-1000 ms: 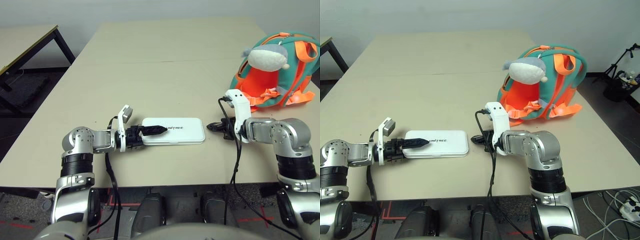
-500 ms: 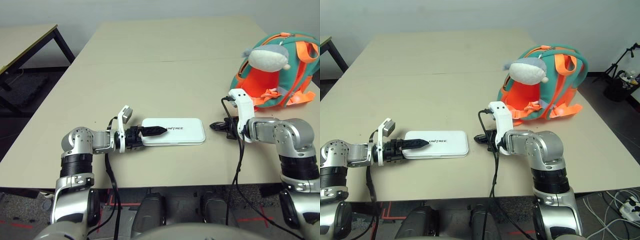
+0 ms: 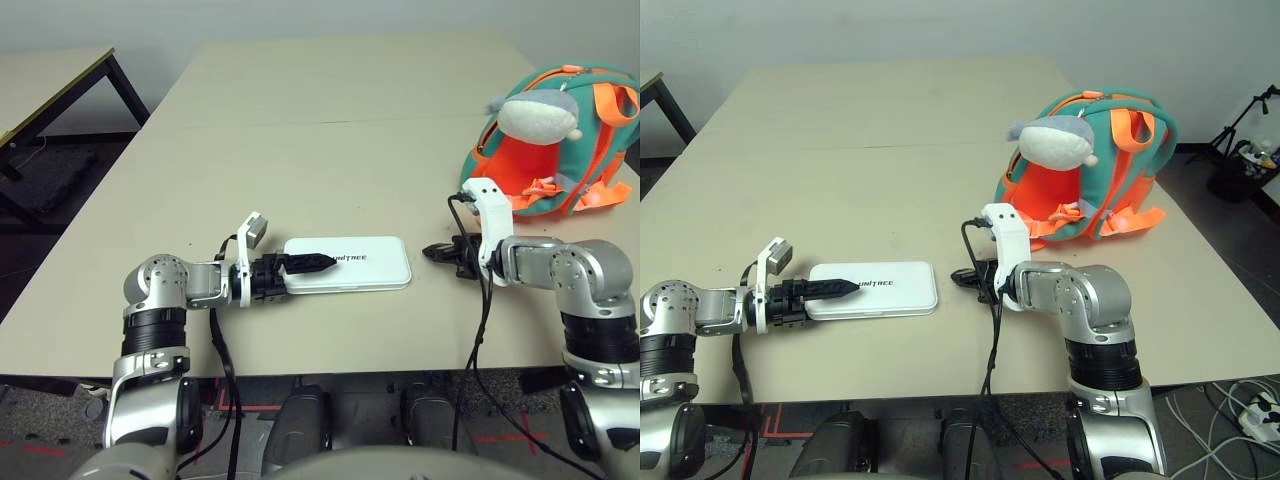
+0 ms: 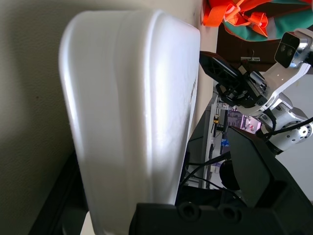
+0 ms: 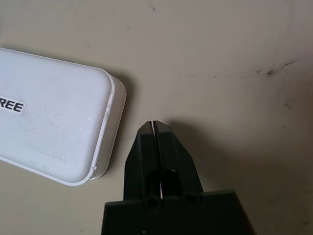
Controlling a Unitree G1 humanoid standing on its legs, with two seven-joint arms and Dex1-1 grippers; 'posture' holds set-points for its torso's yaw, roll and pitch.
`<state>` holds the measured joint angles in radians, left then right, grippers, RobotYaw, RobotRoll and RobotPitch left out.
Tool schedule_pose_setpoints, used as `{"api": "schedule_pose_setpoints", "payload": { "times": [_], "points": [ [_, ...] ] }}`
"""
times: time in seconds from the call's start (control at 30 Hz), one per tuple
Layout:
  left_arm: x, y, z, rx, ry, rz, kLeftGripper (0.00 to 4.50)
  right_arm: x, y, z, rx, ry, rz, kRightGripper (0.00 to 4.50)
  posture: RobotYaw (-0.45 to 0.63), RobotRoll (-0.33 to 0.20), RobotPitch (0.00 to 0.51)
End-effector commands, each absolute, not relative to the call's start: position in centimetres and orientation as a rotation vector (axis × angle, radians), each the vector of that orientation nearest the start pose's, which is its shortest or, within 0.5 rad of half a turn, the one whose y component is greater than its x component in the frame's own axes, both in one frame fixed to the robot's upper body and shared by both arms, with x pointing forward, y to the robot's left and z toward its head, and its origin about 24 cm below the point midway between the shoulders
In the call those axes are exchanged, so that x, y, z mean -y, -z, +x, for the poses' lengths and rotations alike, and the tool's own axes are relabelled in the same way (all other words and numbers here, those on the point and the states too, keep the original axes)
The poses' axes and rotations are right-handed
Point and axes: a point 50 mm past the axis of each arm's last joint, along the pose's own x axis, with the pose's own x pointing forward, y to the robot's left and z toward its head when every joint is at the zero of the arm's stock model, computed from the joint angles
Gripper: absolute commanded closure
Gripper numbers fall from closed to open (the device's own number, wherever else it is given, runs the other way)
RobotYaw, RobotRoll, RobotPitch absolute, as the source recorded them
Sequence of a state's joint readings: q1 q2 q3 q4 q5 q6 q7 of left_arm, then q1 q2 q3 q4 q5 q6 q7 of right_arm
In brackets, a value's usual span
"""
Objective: Put the pencil case into the backpack and zip it.
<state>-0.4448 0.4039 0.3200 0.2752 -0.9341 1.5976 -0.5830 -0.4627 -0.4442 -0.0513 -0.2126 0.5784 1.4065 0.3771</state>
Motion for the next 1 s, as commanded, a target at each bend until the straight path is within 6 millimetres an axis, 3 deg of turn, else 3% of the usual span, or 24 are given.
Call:
{"api": "schedule_pose_setpoints", "payload": {
  "times": [0.03,0.1,0.27,0.37,0.47,0.5,0.67,0.8,0.97,1.0],
  "points": [
    [-18.8,-7.4,26.1,-0.994,0.841,-0.941,0.90,16.5,-11.5,28.0,-0.748,-0.605,0.096,4.50,0.08,0.000,0.045],
    [-18.8,-7.4,26.1,-0.993,0.842,-0.940,1.30,16.5,-11.5,28.0,-0.747,-0.603,0.093,4.50,0.07,0.000,0.045],
    [-18.8,-7.6,26.0,-0.985,0.858,-0.932,1.30,17.2,-11.8,28.0,-0.723,-0.578,0.092,4.50,0.08,0.000,0.046],
    [-18.8,-8.3,25.9,-0.954,0.876,-0.901,1.30,19.0,-12.8,27.4,-0.661,-0.521,0.075,4.50,0.09,0.000,0.052],
    [-19.0,-10.3,25.9,-0.860,0.914,-0.836,1.30,21.9,-15.0,26.1,-0.553,-0.408,0.037,4.50,0.08,0.000,0.064],
    [-19.2,-11.2,26.0,-0.816,0.926,-0.807,1.66,22.9,-16.1,25.5,-0.501,-0.358,0.017,4.50,0.08,0.000,0.064],
    [-20.4,-14.6,25.6,-0.662,0.941,-0.702,3.12,26.0,-19.9,22.4,-0.358,-0.161,-0.036,2.93,0.00,0.000,0.089],
    [-21.2,-16.5,25.8,-0.577,0.921,-0.656,3.14,26.6,-21.5,21.2,-0.307,-0.092,-0.032,1.56,-0.04,0.000,0.100],
    [-20.7,-17.3,26.4,-0.532,0.918,-0.652,3.14,26.3,-22.5,22.3,-0.189,-0.064,-0.041,0.01,-0.05,0.000,0.101],
    [-20.5,-17.3,26.5,-0.530,0.921,-0.653,3.14,26.3,-22.5,22.7,-0.174,-0.069,-0.058,0.00,-0.04,0.000,0.100]
  ]
}}
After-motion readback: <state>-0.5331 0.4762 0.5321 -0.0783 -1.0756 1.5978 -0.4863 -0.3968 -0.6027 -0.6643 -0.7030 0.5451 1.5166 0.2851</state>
